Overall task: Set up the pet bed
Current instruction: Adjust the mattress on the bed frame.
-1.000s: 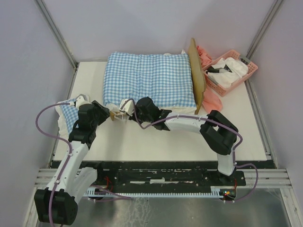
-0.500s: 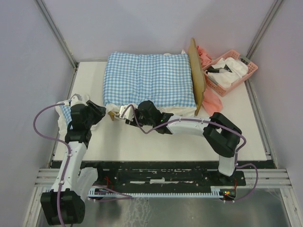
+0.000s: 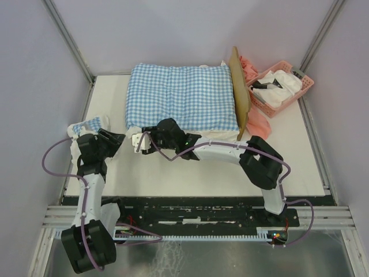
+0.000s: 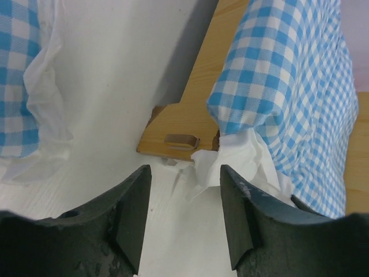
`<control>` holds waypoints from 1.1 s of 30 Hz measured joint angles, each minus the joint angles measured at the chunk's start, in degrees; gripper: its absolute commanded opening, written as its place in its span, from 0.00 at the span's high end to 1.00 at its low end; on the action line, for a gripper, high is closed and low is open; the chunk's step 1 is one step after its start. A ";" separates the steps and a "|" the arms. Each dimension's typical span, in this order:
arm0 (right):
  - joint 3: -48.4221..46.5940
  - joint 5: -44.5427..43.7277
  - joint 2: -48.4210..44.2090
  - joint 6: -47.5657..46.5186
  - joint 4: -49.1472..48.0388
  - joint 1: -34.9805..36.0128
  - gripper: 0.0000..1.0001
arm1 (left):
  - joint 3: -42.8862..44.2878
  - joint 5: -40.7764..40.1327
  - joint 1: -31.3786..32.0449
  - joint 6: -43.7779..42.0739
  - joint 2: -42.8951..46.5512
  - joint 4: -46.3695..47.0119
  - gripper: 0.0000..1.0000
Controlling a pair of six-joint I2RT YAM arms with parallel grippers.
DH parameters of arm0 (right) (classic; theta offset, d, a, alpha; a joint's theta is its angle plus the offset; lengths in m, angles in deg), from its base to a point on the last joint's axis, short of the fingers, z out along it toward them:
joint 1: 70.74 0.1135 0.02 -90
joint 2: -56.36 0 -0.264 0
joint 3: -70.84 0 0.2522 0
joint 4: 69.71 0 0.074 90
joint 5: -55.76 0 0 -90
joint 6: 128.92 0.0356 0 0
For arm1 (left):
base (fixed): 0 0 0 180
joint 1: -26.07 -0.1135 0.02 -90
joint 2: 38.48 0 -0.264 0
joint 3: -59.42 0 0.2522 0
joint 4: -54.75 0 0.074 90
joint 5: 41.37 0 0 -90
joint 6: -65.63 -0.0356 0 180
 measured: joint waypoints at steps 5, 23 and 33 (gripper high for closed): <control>-5.27 -1.49 6.14 -2.97 2.08 0.68 0.97 | -5.88 2.62 -1.16 4.94 3.65 3.74 0.55; -5.79 1.55 6.60 21.66 -1.55 -1.99 0.80 | -16.04 9.25 -1.14 14.53 -4.48 32.13 0.59; 1.05 2.16 -2.01 24.57 -5.09 -1.88 0.75 | -14.80 8.94 -0.98 14.53 -7.87 36.74 0.54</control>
